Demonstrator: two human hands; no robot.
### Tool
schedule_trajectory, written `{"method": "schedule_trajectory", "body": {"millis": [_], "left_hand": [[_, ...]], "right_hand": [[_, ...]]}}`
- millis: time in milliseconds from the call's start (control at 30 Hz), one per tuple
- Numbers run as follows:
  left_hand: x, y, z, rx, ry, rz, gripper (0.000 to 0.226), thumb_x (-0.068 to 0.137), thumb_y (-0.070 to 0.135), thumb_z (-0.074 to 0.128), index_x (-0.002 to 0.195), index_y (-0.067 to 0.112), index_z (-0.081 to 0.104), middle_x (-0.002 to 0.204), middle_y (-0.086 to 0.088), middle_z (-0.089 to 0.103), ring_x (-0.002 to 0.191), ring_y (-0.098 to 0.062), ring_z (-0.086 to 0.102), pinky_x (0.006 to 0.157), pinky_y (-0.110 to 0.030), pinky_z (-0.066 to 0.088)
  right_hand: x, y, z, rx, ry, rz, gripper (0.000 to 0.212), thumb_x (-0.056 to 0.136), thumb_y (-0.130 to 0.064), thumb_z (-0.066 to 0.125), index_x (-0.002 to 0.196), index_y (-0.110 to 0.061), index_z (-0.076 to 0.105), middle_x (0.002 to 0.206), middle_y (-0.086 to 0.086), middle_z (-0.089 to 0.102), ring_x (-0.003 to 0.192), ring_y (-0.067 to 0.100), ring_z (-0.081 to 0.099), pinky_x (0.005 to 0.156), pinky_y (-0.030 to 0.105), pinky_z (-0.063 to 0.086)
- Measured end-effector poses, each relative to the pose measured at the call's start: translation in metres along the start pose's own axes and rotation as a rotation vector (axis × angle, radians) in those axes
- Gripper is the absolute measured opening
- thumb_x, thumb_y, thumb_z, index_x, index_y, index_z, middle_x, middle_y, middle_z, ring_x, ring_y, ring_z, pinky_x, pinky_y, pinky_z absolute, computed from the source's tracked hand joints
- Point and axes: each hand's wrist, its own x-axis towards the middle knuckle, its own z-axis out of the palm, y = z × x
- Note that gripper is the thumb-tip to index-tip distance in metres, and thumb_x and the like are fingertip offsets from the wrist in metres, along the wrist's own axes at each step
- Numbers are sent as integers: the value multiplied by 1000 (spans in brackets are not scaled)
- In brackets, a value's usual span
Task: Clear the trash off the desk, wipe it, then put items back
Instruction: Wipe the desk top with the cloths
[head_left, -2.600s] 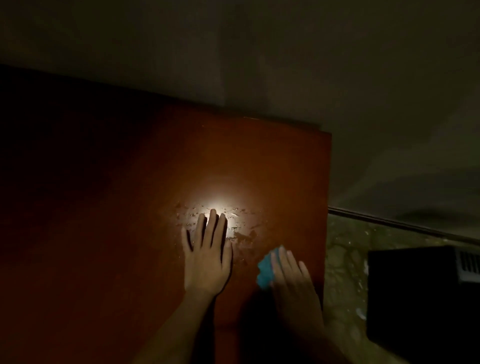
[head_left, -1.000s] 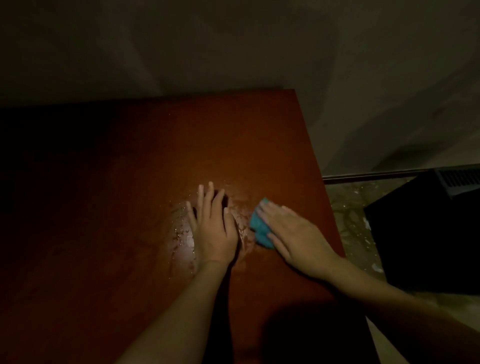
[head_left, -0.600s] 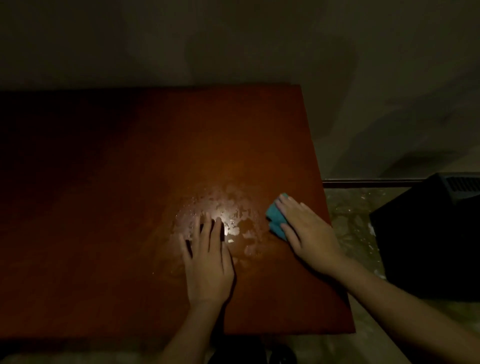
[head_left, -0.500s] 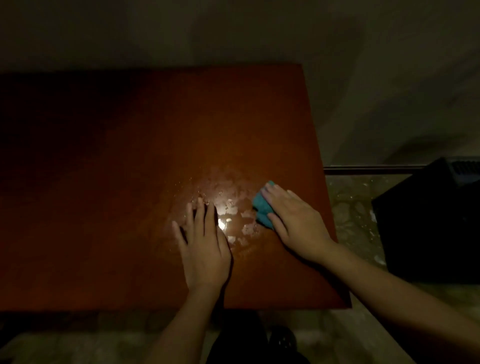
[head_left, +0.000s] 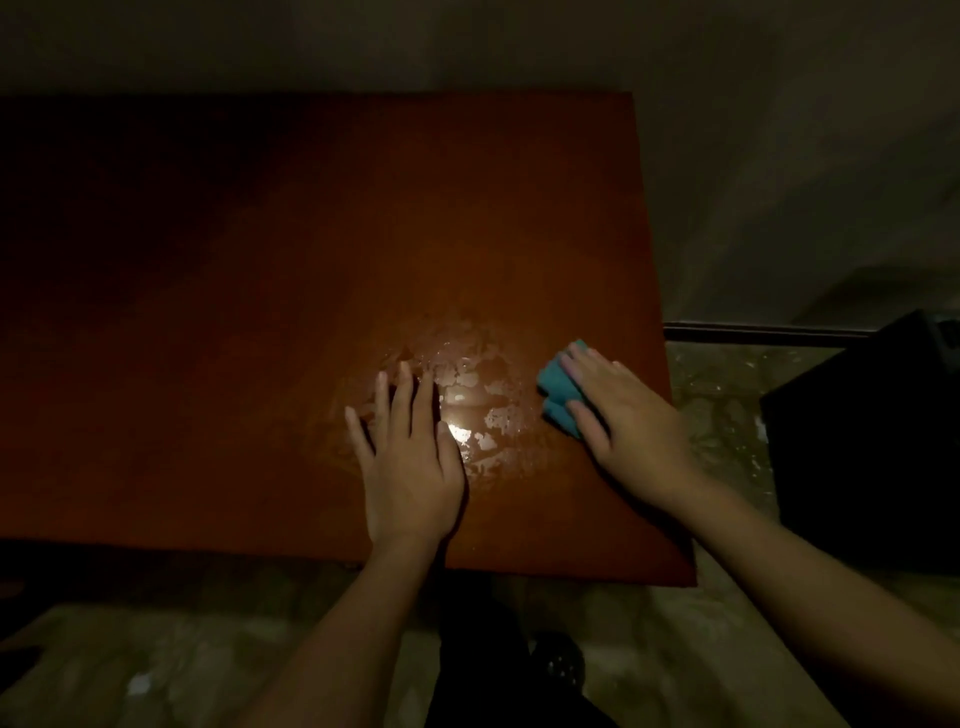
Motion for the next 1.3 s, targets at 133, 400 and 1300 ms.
{"method": "schedule_trajectory", "body": {"millis": [133, 400, 1300], "left_hand": [[-3, -3, -1, 6, -29, -4, 59, 95, 41, 13, 149, 20, 25, 160, 1, 9, 147, -14, -5, 118, -50, -7], [-11, -3, -1, -17, -39, -37, 59, 95, 41, 14, 149, 21, 24, 157, 4, 6, 147, -13, -4, 118, -49, -5], [198, -69, -15, -17, -58, 123, 61, 92, 48, 14, 148, 28, 27, 159, 8, 9, 147, -10, -7, 112, -60, -16]], "right_hand": [[-43, -30, 13, -13, -120, -197, 52, 92, -33, 39, 142, -18, 39, 147, 3, 41, 135, 16, 39, 110, 41, 34], [-85, -15, -5, 5, -263, -405, 47, 96, -34, 44, 141, -20, 44, 148, -5, 41, 137, 5, 34, 112, 26, 28], [234, -5, 36, -120, 38, 114, 47, 100, -27, 41, 145, -15, 37, 151, 3, 36, 141, 15, 29, 115, 26, 12]]}}
